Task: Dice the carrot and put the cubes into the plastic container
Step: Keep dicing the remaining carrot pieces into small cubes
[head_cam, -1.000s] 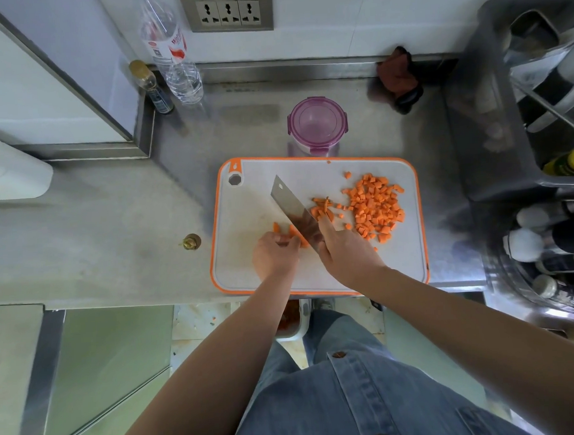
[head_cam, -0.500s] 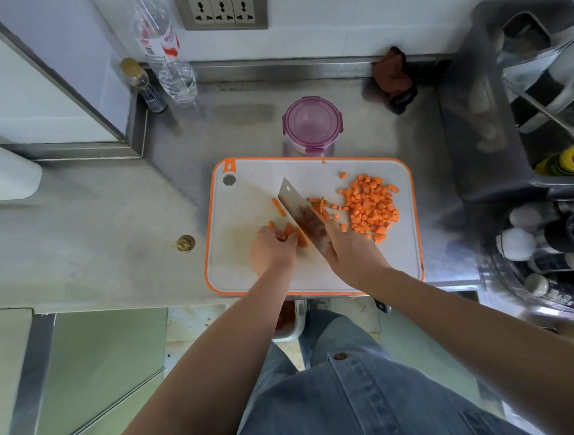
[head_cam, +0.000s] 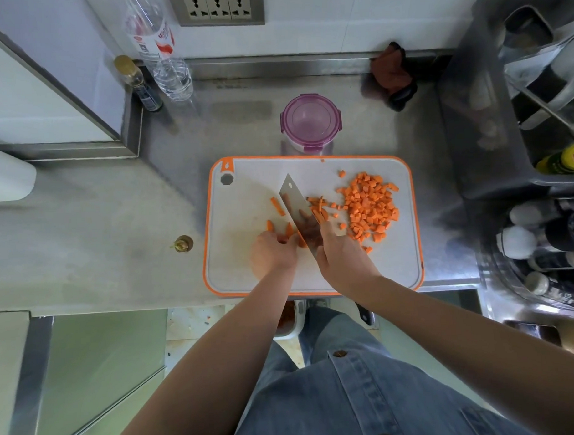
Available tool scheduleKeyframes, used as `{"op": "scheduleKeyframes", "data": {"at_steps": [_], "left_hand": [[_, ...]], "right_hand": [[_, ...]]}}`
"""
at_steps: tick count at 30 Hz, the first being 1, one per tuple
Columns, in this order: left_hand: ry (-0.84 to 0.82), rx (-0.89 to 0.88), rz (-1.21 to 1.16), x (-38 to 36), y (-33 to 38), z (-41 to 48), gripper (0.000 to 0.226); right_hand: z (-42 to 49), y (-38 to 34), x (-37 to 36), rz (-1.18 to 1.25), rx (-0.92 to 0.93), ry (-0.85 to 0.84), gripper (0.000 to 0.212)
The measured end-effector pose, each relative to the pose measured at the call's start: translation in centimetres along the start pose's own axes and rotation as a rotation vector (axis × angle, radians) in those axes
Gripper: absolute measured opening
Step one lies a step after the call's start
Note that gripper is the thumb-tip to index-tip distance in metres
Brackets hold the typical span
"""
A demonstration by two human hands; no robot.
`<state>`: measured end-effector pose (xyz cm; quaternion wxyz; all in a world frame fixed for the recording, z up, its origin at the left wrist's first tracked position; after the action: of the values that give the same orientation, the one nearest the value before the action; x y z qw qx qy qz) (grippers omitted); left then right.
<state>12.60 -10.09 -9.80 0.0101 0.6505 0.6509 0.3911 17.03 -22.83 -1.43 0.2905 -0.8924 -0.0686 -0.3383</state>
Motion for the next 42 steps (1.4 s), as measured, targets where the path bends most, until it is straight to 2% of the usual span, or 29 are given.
{"op": "scheduleKeyframes", "data": {"at_steps": [3,12,26,30,34,40,42], "left_hand": [[-0.016,0.009,-0.009,0.0,0.1,0.0,0.032],[-0.051,0.031,-0.074,-0.1,-0.1,0.2,0.027],[-0.094,0.038,-0.078,0.2,0.3,0.5,0.021],[-0.106,0.036,-0.091,0.4,0.3,0.3,0.020],[-0.098,0.038,-0.080,0.5,0.3,0.2,0.024],[-0.070,0.013,-0.062,0.9,0.6,-0.7,0.047],[-0.064,0.012,-0.058,1.1,0.6,-0.8,0.045]], "right_hand": [[0.0,-0.1,-0.1,0.034,-0.015,0.010,0.033],[0.2,-0.7,-0.6,0.048,-0.067,0.004,0.021],[2.0,-1.4,-1.6,0.022,-0.128,0.011,0.029],[2.4,-1.3,-1.6,0.035,-0.108,0.027,0.024],[2.8,-0.6,-0.7,0.092,-0.066,0.065,0.015],[2.0,0.1,0.3,0.143,-0.039,0.107,0.023],[1.7,-0.3,0.4,0.128,-0.003,0.106,0.019]]}}
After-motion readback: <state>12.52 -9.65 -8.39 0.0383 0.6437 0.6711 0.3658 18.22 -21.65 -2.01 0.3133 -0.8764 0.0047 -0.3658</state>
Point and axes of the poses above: each hand's wrist, its own z-axis towards the middle knuckle, its own x-axis out of the back of the hand, y = z × x, the point moved 4 cm from there along z, towards the middle knuckle, and after that the axes turned 14 degrees about -y, right-handed, at the moved point
